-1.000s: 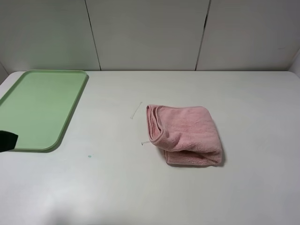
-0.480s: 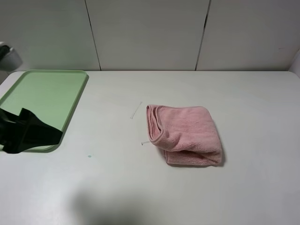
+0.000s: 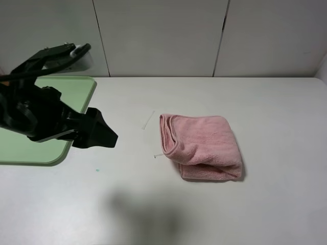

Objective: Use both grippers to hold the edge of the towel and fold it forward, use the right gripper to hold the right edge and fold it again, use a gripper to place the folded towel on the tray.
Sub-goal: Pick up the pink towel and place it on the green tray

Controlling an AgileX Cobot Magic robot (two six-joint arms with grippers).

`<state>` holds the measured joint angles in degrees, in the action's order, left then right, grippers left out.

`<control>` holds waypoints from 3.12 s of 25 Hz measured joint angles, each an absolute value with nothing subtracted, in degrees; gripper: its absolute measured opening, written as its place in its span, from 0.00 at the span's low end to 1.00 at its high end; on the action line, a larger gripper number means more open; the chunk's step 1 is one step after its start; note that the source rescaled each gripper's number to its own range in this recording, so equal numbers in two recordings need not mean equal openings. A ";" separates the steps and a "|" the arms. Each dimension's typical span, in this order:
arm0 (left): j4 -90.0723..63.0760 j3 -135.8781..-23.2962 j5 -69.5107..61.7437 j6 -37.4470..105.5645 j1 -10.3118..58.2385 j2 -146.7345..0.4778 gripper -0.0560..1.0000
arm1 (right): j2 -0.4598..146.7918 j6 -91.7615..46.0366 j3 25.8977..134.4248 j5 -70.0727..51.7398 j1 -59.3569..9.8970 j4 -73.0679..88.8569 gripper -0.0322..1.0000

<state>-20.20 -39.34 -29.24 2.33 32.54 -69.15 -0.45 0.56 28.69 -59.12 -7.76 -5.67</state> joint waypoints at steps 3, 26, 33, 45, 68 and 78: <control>-20.59 -42.26 -29.22 1.15 33.83 -73.39 0.96 | -0.45 0.56 28.69 -59.12 -7.76 -5.67 1.00; -24.90 -60.91 -28.25 -0.71 41.17 -100.63 0.96 | -0.45 0.56 28.69 -59.06 -7.76 -5.67 1.00; -24.90 -63.96 -28.49 -0.71 41.89 -105.43 0.96 | -0.45 0.56 28.69 -59.06 -7.76 -5.67 1.00; -24.26 -67.77 -29.40 -0.84 42.40 -111.08 0.96 | -0.45 0.56 28.69 -59.06 -7.76 -5.67 1.00; -22.10 -75.11 -30.91 -1.29 44.98 -122.19 0.96 | -0.45 0.56 28.69 -59.06 -7.76 -5.56 1.00; -21.84 -79.05 -31.12 -1.38 45.20 -125.30 0.96 | -0.45 0.56 28.69 -59.00 -7.76 -5.51 1.00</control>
<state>-21.84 -79.05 -31.12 -1.38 45.20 -125.30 -0.45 0.56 28.69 -59.00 -7.76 -5.51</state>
